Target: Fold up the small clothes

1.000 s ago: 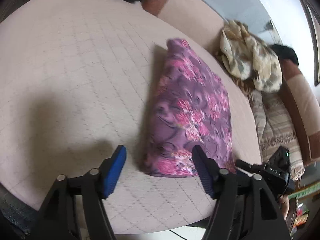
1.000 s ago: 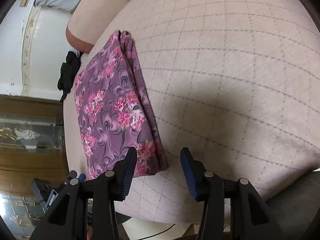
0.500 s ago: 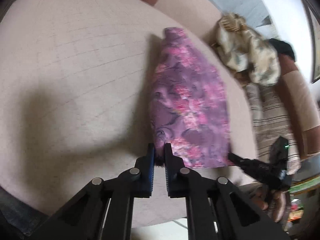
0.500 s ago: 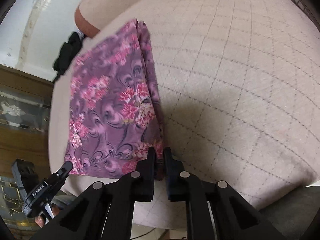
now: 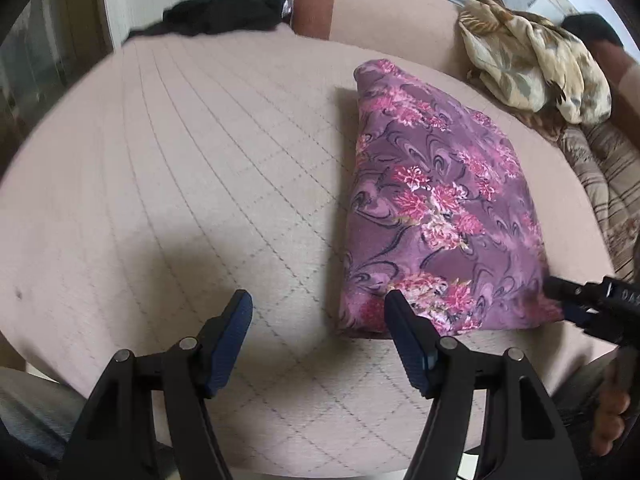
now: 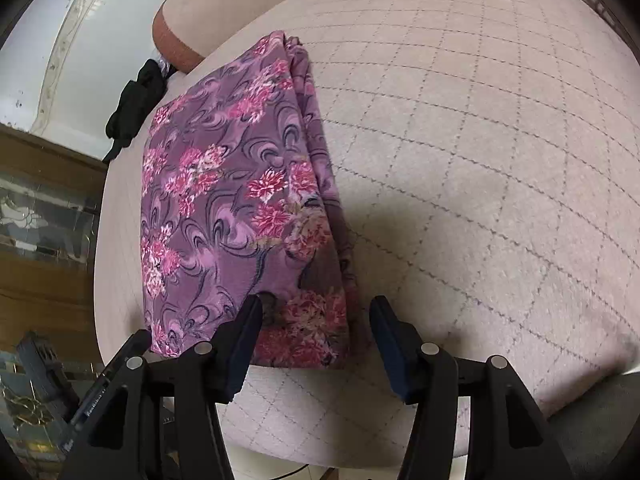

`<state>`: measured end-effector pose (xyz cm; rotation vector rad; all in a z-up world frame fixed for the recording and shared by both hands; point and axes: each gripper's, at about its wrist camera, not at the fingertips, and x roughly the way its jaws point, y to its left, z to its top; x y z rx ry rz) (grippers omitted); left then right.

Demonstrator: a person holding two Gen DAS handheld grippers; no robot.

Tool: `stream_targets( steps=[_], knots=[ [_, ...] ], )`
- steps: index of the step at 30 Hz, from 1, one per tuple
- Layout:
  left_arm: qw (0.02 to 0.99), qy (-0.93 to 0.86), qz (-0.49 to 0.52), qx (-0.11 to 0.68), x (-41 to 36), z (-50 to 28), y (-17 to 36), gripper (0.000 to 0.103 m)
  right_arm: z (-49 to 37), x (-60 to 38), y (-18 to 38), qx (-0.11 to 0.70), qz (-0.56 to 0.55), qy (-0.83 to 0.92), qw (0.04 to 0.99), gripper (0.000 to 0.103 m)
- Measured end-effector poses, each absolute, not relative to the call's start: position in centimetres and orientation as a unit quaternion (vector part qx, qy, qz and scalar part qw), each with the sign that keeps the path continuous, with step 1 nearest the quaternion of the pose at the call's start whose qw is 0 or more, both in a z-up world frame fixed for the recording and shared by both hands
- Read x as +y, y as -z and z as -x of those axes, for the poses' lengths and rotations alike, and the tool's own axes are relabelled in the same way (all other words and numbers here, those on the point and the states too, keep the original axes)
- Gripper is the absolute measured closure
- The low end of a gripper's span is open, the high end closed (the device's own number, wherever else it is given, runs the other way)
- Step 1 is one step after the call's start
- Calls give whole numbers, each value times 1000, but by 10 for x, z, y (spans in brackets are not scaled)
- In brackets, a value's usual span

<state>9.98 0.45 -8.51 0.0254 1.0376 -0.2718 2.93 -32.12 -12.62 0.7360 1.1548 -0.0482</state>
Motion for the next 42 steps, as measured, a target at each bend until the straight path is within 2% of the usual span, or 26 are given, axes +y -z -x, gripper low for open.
stream_targets(
  steps=[5,10,14,17,23,25,29,37,42],
  knots=[
    [881,112,-29,459,3,-86,66,27,-17,-324,109,517,-303,79,797,38],
    [897,92,-34,431,10,-66,48,26,10,-311,88,486,-246,122,830,37],
    [908,86,-32,408,19,-36,30,20,35,-277,62,444,-173,130,870,37],
    [911,79,-36,404,26,-14,13,20,62,-250,45,421,-147,123,887,31],
    [923,72,-60,374,37,38,-29,18,124,-215,15,407,-166,66,896,22],
    [927,62,-73,363,37,51,-45,12,135,-209,2,403,-164,62,898,22],
    [930,60,-101,349,28,65,-74,8,142,-207,-24,400,-178,59,897,21],
    [933,71,-93,339,24,83,-105,7,158,-204,-78,363,-165,81,914,21],
    [935,70,-93,336,25,87,-110,7,165,-203,-92,344,-155,88,922,20]
  ],
)
